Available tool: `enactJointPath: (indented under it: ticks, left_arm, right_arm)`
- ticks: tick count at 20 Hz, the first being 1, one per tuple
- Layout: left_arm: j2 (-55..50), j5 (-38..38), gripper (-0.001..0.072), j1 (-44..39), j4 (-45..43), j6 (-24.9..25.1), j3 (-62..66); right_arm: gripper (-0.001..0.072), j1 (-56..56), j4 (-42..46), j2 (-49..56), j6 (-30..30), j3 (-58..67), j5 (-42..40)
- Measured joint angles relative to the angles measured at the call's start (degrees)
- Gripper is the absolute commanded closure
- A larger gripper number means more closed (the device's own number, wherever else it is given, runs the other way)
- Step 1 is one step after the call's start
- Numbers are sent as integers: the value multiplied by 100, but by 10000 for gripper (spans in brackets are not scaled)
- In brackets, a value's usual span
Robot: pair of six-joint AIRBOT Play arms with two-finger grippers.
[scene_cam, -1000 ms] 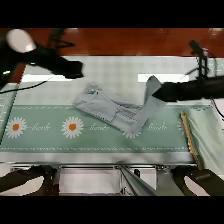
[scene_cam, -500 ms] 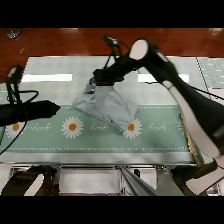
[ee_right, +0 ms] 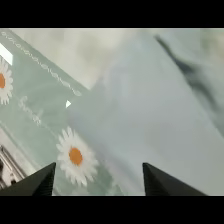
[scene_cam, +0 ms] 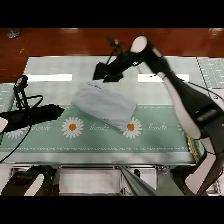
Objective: Fold the shirts.
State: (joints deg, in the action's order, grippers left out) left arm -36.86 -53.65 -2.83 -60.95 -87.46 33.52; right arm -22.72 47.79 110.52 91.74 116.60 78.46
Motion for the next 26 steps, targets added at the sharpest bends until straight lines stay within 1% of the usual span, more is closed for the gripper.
enactJointPath:
  ticks: [2, 4, 5, 7, 8, 9, 10, 12, 15, 17, 18, 19, 21, 22, 26]
  left_arm:
    - [-13, 52, 680, 0, 0, 0, -15]
    - [-20, 81, 680, 2, -7, 0, -26]
    - [-20, 83, 680, 2, -4, -2, -35]
    - [-26, 103, 680, 0, -4, -2, -85]
    - [-26, 114, 680, -2, -4, -2, -133]
    - [-26, 127, 680, -2, -4, -2, -195]
    - [-26, 127, 680, -2, -2, -2, -264]
    - [-26, 179, 680, -2, 9, -13, -389]
    - [-26, 278, 680, -2, 35, -44, -496]
    - [-26, 328, 680, -2, 50, -44, -529]
    - [-26, 345, 679, -2, 50, -44, -540]
    - [-28, 376, 680, -2, 50, -46, -549]
    - [-26, 400, 680, -2, 52, -44, -555]
    - [-26, 424, 680, -2, 52, -44, -560]
    - [-26, 446, 679, -2, 52, -46, -564]
  right_arm:
    - [83, 492, 737, -697, -138, -417, 632]
    - [84, 890, 1526, -1687, -164, -1451, 623]
    - [83, 1049, 1834, -2273, -81, -2251, 367]
    - [84, 1215, 2135, -3388, 332, -4103, -605]
    - [84, 1239, 2044, -3836, 581, -5023, -1154]
    - [84, 1248, 1725, -4229, 767, -5932, -1810]
    - [84, 1233, 1252, -4489, 822, -6704, -2411]
    - [84, 1128, 192, -4647, 533, -7656, -3287]
    - [84, 914, -866, -4240, 33, -8089, -3781]
    - [85, 763, -1231, -3742, -195, -7945, -3753]
    - [97, 684, -1357, -3486, -271, -7799, -3683]
    - [166, 595, -1482, -3224, -348, -7597, -3576]
    - [639, 422, -1558, -2743, -457, -7143, -3429]
    - [693, 361, -1613, -2544, -518, -6883, -3318]
    - [693, 306, -1587, -2063, -949, -5399, -2667]
